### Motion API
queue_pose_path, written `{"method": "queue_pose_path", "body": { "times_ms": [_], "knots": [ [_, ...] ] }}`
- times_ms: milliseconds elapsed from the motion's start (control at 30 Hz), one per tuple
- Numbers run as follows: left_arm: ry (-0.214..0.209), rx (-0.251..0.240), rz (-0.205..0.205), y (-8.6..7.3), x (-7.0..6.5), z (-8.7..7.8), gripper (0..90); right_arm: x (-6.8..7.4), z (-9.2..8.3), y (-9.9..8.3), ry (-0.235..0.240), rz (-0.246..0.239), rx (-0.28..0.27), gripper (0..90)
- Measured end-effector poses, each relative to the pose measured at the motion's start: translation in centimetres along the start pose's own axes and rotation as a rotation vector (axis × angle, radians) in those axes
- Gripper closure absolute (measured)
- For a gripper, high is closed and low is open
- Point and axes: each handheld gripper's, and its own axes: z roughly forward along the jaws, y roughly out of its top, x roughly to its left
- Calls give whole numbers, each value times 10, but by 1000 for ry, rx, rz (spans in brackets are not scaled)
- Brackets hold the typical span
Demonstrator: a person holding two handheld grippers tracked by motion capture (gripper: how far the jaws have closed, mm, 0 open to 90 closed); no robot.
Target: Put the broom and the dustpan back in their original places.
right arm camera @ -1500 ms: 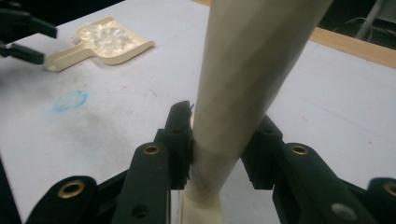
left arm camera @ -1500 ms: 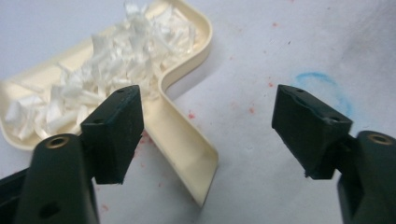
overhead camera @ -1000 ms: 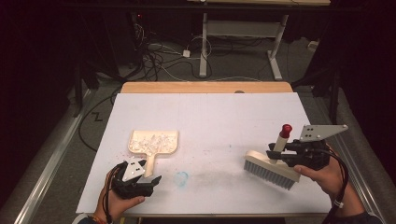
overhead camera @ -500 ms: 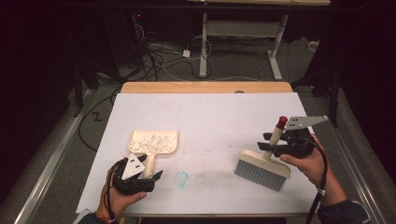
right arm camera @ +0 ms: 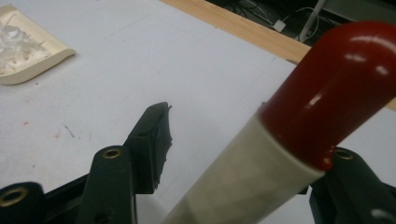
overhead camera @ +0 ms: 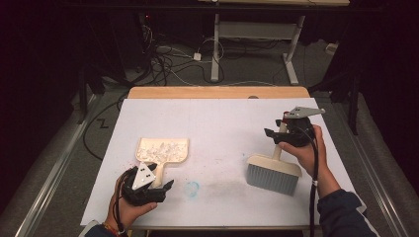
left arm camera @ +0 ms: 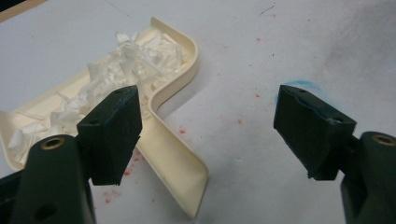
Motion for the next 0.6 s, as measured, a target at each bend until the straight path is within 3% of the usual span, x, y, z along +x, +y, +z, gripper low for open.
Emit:
{"method": "queue_pose_path", "body": {
  "times_ms": [100, 300, 433, 600],
  "knots": [
    [-7, 0, 2, 0, -1, 1, 233, -3, 11, 6, -38, -5, 3, 433],
    [-5, 18, 6, 2, -3, 6, 232, -5, 25, 16, 16, 56, -45, 393],
    [-15, 14, 19, 4, -5, 8, 229, -2, 33, 24, -42, 34, -26, 345],
    [-23, 13, 16, 4, -4, 9, 227, -3, 33, 34, -94, 18, -78, 332]
  ]
}}
